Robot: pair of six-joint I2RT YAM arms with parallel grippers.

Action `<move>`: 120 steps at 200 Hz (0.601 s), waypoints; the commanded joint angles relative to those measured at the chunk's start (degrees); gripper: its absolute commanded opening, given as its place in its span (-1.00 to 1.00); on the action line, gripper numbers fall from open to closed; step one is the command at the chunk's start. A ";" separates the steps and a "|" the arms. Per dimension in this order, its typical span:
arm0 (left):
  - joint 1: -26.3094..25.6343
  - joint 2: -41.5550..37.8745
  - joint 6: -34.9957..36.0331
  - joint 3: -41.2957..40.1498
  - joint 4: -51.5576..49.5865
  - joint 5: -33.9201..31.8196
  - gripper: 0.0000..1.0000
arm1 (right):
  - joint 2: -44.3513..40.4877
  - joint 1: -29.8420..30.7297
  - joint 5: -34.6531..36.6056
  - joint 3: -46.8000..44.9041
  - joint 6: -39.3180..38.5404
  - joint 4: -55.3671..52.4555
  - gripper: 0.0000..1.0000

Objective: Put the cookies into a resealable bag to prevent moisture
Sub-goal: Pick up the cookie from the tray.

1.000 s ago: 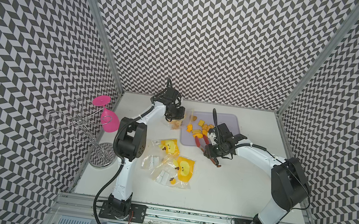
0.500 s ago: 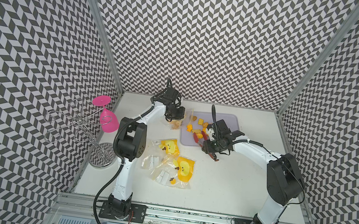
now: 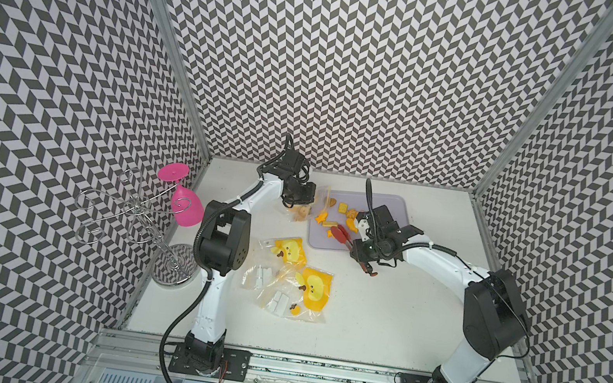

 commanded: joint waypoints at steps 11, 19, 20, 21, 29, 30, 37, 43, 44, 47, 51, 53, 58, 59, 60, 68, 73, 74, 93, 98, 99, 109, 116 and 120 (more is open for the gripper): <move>0.40 -2.13 0.10 0.15 0.41 0.20 -1.00 | -4.61 -0.24 0.76 -1.93 -0.21 2.01 -0.66; 0.40 -2.16 0.12 0.13 0.41 0.17 -1.00 | -5.12 -0.23 0.84 -2.23 -0.21 1.98 -0.73; 0.42 -2.19 0.12 0.14 0.41 0.20 -1.00 | -5.16 -0.24 0.92 -2.24 -0.17 1.95 -0.74; 0.42 -2.21 0.12 0.14 0.40 0.22 -1.00 | -5.18 -0.24 0.97 -2.29 -0.10 1.98 -0.75; 0.43 -2.18 0.03 0.13 0.46 0.19 -1.00 | -5.61 -0.22 0.97 -2.49 -0.05 1.94 -0.82; 0.47 -2.15 -0.01 0.14 0.43 0.25 -1.00 | -5.67 -0.23 0.90 -2.51 -0.04 1.93 -0.82; 0.43 -2.13 -0.01 0.18 0.40 0.28 -1.00 | -6.05 -0.21 0.96 -2.60 0.04 1.99 -0.87; 0.40 -2.13 -0.01 0.17 0.43 0.32 -1.00 | -6.29 -0.23 0.89 -2.61 0.04 1.92 -0.90; 0.41 -2.13 0.01 0.16 0.42 0.32 -1.00 | -6.32 -0.23 0.91 -2.65 0.04 1.92 -0.91; 0.46 -2.14 0.03 0.15 0.45 0.25 -1.00 | -6.52 -0.24 0.94 -2.61 0.13 1.90 -0.93; 0.39 -2.13 0.01 0.15 0.41 0.31 -1.00 | -6.74 -0.23 0.99 -2.52 0.21 1.84 -0.97; 0.38 -2.13 0.01 0.15 0.43 0.25 -1.00 | -6.86 -0.23 1.05 -2.45 0.29 1.90 -0.98; 0.41 -2.13 0.02 0.15 0.40 0.37 -1.00 | -7.31 -0.22 1.37 -2.37 0.48 2.02 -1.00; 0.38 -2.13 -0.01 0.15 0.45 0.34 -1.00 | -7.40 -0.23 1.41 -2.35 0.53 2.06 -1.00; 0.36 -2.13 0.01 0.15 0.42 0.38 -1.00 | -7.49 -0.28 1.48 -2.30 0.60 2.12 -1.00; 0.35 -2.13 0.10 0.15 0.43 0.44 -1.00 | -8.32 -0.37 1.88 -2.18 1.04 2.46 -1.00; 0.34 -2.00 0.12 0.15 0.49 0.49 -1.00 | -8.85 -0.43 2.25 -2.02 1.31 2.74 -1.00; 0.39 -2.02 0.12 0.11 0.49 0.54 -1.00 | -8.96 -0.46 2.29 -1.96 1.38 2.86 -1.00; 0.35 -2.03 0.12 0.11 0.54 0.81 -1.00 | -10.80 -1.05 2.98 -0.67 2.56 3.72 -1.00; 0.26 -1.98 0.23 0.15 0.51 0.89 -1.00 | -11.13 -1.20 3.07 -0.29 2.76 3.97 -1.00; 0.26 -2.01 0.17 0.11 0.50 0.87 -1.00 | -11.15 -1.25 3.05 -0.22 2.86 4.09 -1.00; 0.28 -1.98 0.21 0.12 0.49 0.87 -1.00 | -11.81 -1.25 2.03 0.67 2.80 5.00 -1.00; 0.26 -2.02 0.21 0.10 0.58 0.85 -1.00 | -12.03 -1.22 0.75 1.34 2.77 5.76 -1.00; 0.26 -1.99 0.18 0.08 0.50 0.89 -1.00 | -12.13 -1.23 -0.09 1.71 2.77 6.08 -1.00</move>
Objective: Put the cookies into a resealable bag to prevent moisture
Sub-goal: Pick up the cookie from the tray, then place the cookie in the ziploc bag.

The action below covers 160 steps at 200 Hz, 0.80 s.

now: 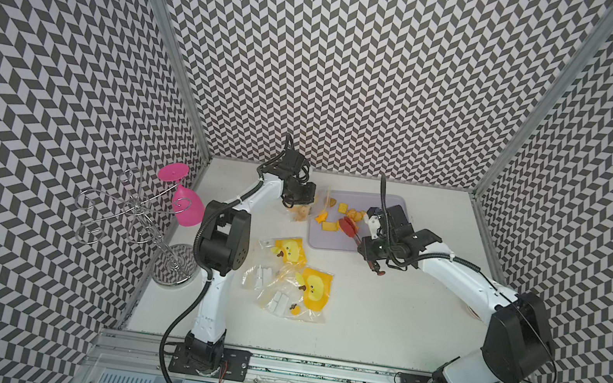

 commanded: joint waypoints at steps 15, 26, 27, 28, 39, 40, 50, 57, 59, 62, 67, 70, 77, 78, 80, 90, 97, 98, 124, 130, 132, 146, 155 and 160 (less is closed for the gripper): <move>0.26 -1.99 0.36 0.16 0.51 0.80 -1.00 | -3.22 -0.26 -4.42 4.71 1.14 8.05 -1.00; 0.26 -2.02 0.38 0.17 0.51 0.83 -1.00 | -3.18 -0.28 -5.85 5.21 1.62 10.04 -1.00; 0.26 -2.03 0.38 0.13 0.50 0.81 -1.00 | -3.21 -0.24 -5.98 5.31 1.66 10.31 -1.00; 0.26 -2.04 0.34 0.15 0.50 0.81 -1.00 | -3.17 -0.26 -6.08 5.36 1.72 10.53 -1.00; 0.26 -1.96 0.36 0.17 0.49 0.95 -1.00 | -2.77 -0.26 -7.14 5.52 2.22 13.16 -1.00; 0.30 -1.96 0.33 0.17 0.53 1.01 -1.00 | -2.74 -0.23 -7.19 5.55 2.31 13.36 -1.00; 0.22 -1.88 0.37 0.21 0.58 1.06 -1.00 | -1.75 -0.14 -7.78 5.94 2.80 15.25 -1.00; 0.17 -1.95 0.36 0.24 0.59 1.07 -1.00 | -0.85 -0.13 -8.09 6.52 3.11 15.99 -1.00; 0.17 -1.95 0.31 0.17 0.58 1.13 -1.00 | -0.53 -0.11 -8.11 6.76 3.19 16.13 -1.00; 0.20 -1.92 0.33 0.17 0.57 1.12 -1.00 | 0.07 -0.14 -8.13 7.07 3.22 16.20 -1.00; 0.17 -1.90 0.32 0.18 0.51 1.07 -1.00 | 0.91 -0.14 -8.05 7.77 3.35 16.13 -1.00; 0.17 -1.92 0.38 0.18 0.51 1.09 -1.00 | 1.58 -0.14 -7.96 8.24 3.35 16.00 -1.00; 0.19 -2.03 0.40 0.25 0.57 1.03 -1.00 | 3.21 -0.18 -7.73 9.43 3.41 15.43 -1.00; 0.22 -2.04 0.44 0.25 0.53 1.05 -1.00 | 3.42 -0.19 -7.70 9.66 3.38 15.29 -1.00; 0.18 -2.04 0.40 0.17 0.54 1.00 -1.00 | 3.84 -0.20 -7.69 10.03 3.36 15.03 -1.00; 0.17 -1.98 0.44 0.17 0.48 1.03 -1.00 | 6.29 -0.17 -7.98 12.10 2.97 13.30 -1.00; 0.20 -2.00 0.47 0.11 0.49 1.06 -1.00 | 8.10 -0.18 -8.50 13.74 2.44 12.00 -1.00; 0.18 -2.02 0.47 0.09 0.49 1.06 -1.00 | 8.32 -0.19 -8.57 13.97 2.42 11.82 -1.00; 0.18 -1.97 0.47 0.16 0.58 1.15 -1.00 | 12.61 0.37 -7.88 17.13 1.82 9.67 -1.00; 0.18 -2.12 0.46 0.12 0.53 1.18 -1.00 | 13.01 0.42 -7.41 17.23 2.03 9.86 -1.00; 0.17 -2.15 0.47 0.16 0.50 1.16 -1.00 | 13.14 0.42 -7.35 17.24 2.15 9.94 -1.00; 0.23 -2.22 0.43 0.17 0.55 1.09 -1.00 | 14.09 0.42 -6.35 17.44 2.57 9.96 -1.00; 0.17 -2.22 0.46 0.17 0.54 1.06 -1.00 | 14.51 0.42 -5.62 17.69 2.92 9.79 -1.00; 0.17 -2.22 0.45 0.13 0.49 1.06 -1.00 | 14.78 0.42 -5.28 17.67 3.08 9.81 -1.00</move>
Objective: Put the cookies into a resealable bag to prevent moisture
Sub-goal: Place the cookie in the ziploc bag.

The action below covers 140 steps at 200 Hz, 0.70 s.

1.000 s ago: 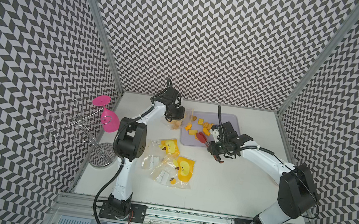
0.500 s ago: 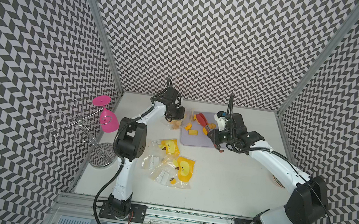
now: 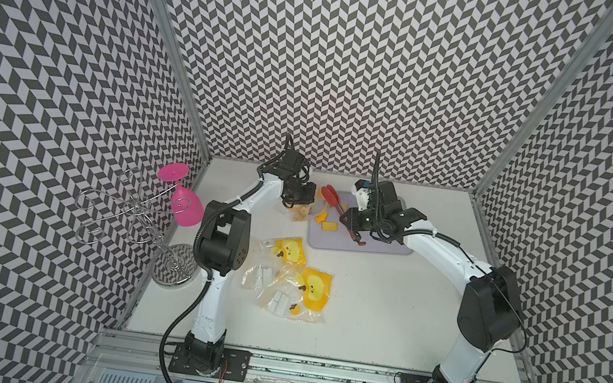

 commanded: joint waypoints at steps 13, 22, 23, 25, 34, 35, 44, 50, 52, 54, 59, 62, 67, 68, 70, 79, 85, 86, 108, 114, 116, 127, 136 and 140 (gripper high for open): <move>0.21 -2.31 0.42 0.17 0.49 0.67 -1.00 | 0.95 0.35 1.77 2.31 0.25 1.94 -1.00; 0.18 -2.29 0.37 0.16 0.47 0.65 -1.00 | 1.43 0.31 1.38 2.53 0.16 1.91 -0.95; 0.17 -2.30 0.41 0.17 0.51 0.65 -1.00 | 1.52 0.33 1.30 2.55 0.14 1.90 -0.94; 0.21 -2.31 0.44 0.13 0.48 0.67 -1.00 | 1.70 0.35 1.09 2.56 0.08 1.96 -0.92; 0.19 -2.31 0.45 0.13 0.59 0.83 -1.00 | 2.27 0.35 0.22 2.99 -0.20 1.70 -0.83; 0.18 -2.31 0.45 0.15 0.57 0.87 -1.00 | 2.34 0.35 0.06 3.09 -0.22 1.67 -0.82; 0.18 -2.30 0.40 0.13 0.51 0.89 -1.00 | 2.72 0.35 -0.82 3.43 -0.29 1.67 -0.69; 0.19 -2.26 0.39 0.17 0.59 0.85 -1.00 | 2.72 0.35 -1.35 3.36 -0.23 1.93 -0.58; 0.20 -2.30 0.44 0.19 0.54 0.83 -1.00 | 2.68 0.35 -1.53 3.40 -0.23 2.04 -0.55; 0.17 -2.35 0.45 0.13 0.55 0.83 -1.00 | 2.61 0.35 -1.68 3.39 -0.19 2.15 -0.53; 0.21 -2.31 0.44 0.16 0.48 0.76 -1.00 | 2.51 0.36 -2.05 3.42 -0.14 2.40 -0.47; 0.17 -2.26 0.38 0.15 0.55 0.79 -1.00 | 2.44 0.35 -2.18 3.39 -0.04 2.54 -0.44; 0.21 -2.26 0.40 0.17 0.49 0.76 -1.00 | 2.34 0.35 -2.35 3.44 0.10 2.72 -0.38; 0.19 -2.28 0.38 0.17 0.52 0.75 -1.00 | 2.33 0.35 -2.36 3.44 0.11 2.75 -0.37; 0.17 -2.30 0.37 0.11 0.55 0.79 -1.00 | 2.28 0.37 -2.44 3.44 0.12 2.77 -0.35; 0.17 -2.31 0.44 0.18 0.56 0.76 -1.00 | 2.06 0.35 -2.55 3.60 0.06 2.71 -0.28; 0.17 -2.31 0.42 0.16 0.58 0.72 -1.00 | 1.79 0.37 -2.50 3.64 0.07 2.62 -0.26; 0.21 -2.26 0.39 0.17 0.57 0.68 -1.00 | 1.75 0.36 -2.53 3.63 0.05 2.61 -0.26; 0.19 -2.24 0.45 0.17 0.56 0.79 -1.00 | 0.10 0.33 -2.12 2.86 0.10 2.50 -0.26; 0.17 -2.22 0.41 0.12 0.49 0.82 -1.00 | -0.73 0.35 -2.03 2.38 0.05 2.80 -0.25; 0.19 -2.24 0.44 0.16 0.47 0.78 -1.00 | -0.95 0.35 -1.96 2.15 0.17 2.89 -0.25; 0.24 -2.30 0.45 0.16 0.47 0.66 -1.00 | -2.74 0.35 -1.69 0.70 0.20 3.40 -0.25; 0.26 -2.30 0.38 0.13 0.51 0.71 -1.00 | -4.70 0.35 -1.21 -0.88 0.15 3.84 -0.25; 0.26 -2.32 0.43 0.14 0.48 0.73 -1.00 | -5.67 0.35 -0.84 -1.77 0.23 4.14 -0.25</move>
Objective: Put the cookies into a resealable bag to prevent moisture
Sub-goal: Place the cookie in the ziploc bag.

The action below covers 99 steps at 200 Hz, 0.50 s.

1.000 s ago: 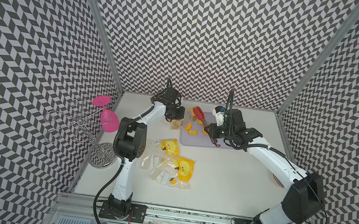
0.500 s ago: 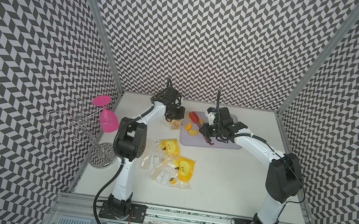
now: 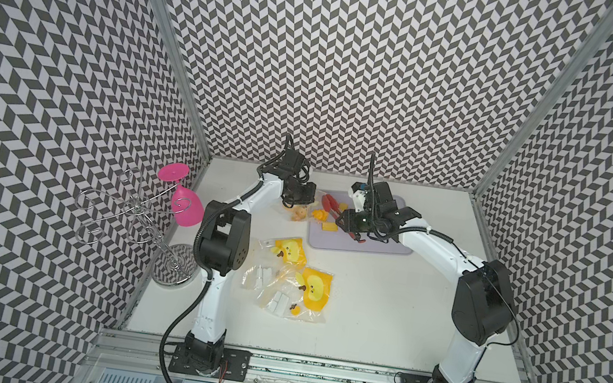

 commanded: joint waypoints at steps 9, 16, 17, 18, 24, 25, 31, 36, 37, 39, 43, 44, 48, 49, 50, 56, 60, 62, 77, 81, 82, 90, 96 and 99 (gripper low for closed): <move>0.26 -2.32 0.35 0.15 0.51 0.66 -1.00 | -9.48 0.15 1.88 -4.86 0.07 5.14 -0.25; 0.30 -2.35 0.30 0.21 0.47 0.59 -1.00 | -11.87 0.13 3.37 -7.13 0.41 5.62 -0.25; 0.37 -2.37 0.29 0.23 0.47 0.56 -1.00 | -12.27 0.12 3.60 -7.58 0.44 5.68 -0.25; 0.36 -2.38 0.33 0.23 0.47 0.55 -1.00 | -12.60 0.16 3.94 -7.98 0.50 5.75 -0.25; 0.36 -2.48 0.30 0.19 0.49 0.56 -1.00 | -14.84 0.12 5.86 -10.16 0.98 5.91 -0.25; 0.35 -2.48 0.33 0.22 0.48 0.60 -1.00 | -15.20 0.12 6.30 -10.45 1.08 5.91 -0.25; 0.43 -2.61 0.21 0.24 0.47 0.54 -1.00 | -17.17 0.04 8.59 -12.71 1.77 5.43 -0.25; 0.52 -2.64 0.20 0.15 0.53 0.37 -1.00 | -19.04 0.02 10.66 -14.61 2.49 4.87 -0.25; 0.52 -2.69 0.19 0.15 0.54 0.37 -1.00 | -19.45 0.07 11.24 -15.14 2.62 4.77 -0.25; 0.56 -2.78 0.19 0.15 0.55 0.48 -1.00 | -20.03 0.08 12.19 -15.89 3.01 4.48 -0.25; 0.57 -2.91 0.19 0.12 0.60 0.51 -1.00 | -21.47 0.07 14.55 -17.01 4.00 3.63 -0.25; 0.59 -2.87 0.19 0.13 0.62 0.48 -1.00 | -21.90 0.05 15.08 -17.35 4.30 3.45 -0.25; 0.65 -3.01 0.11 0.08 0.69 0.53 -1.00 | -23.18 -0.02 17.78 -18.85 5.74 2.50 -0.25; 0.67 -3.14 0.10 0.07 0.71 0.58 -1.00 | -23.55 0.00 18.41 -19.19 6.05 2.23 -0.25; 0.68 -3.16 0.10 0.02 0.72 0.61 -1.00 | -23.86 -0.03 18.99 -19.58 6.34 2.00 -0.25; 0.78 -3.37 0.07 -0.15 0.96 0.62 -1.00 | -25.91 -0.22 22.53 -21.95 8.09 1.00 -0.25; 0.86 -3.57 0.03 -0.36 1.22 0.77 -1.00 | -27.31 -0.43 24.44 -23.50 9.11 0.36 -0.25; 0.89 -3.66 -0.05 -0.42 1.31 0.80 -1.00 | -27.99 -0.53 25.44 -24.42 9.62 0.13 -0.25; 0.98 -4.48 -0.20 -1.07 2.28 1.65 -1.00 | -33.07 -1.25 32.02 -30.24 13.67 -1.56 -0.25; 1.01 -4.67 -0.25 -1.23 2.58 2.03 -1.00 | -34.43 -1.38 33.51 -31.72 14.78 -1.84 -0.24; 0.99 -4.76 -0.25 -1.29 2.62 2.08 -1.00 | -34.80 -1.47 33.92 -32.04 15.01 -1.88 -0.24; 0.96 -5.20 -0.26 -1.72 3.28 2.79 -1.00 | -37.44 -1.86 36.29 -34.92 16.92 -2.01 -0.23; 1.00 -5.60 -0.33 -2.03 3.73 3.27 -1.00 | -39.17 -2.48 37.31 -36.92 18.34 -2.44 -0.19; 0.99 -5.83 -0.34 -2.13 3.92 3.53 -1.00 | -39.87 -2.93 37.61 -37.65 18.97 -2.58 -0.18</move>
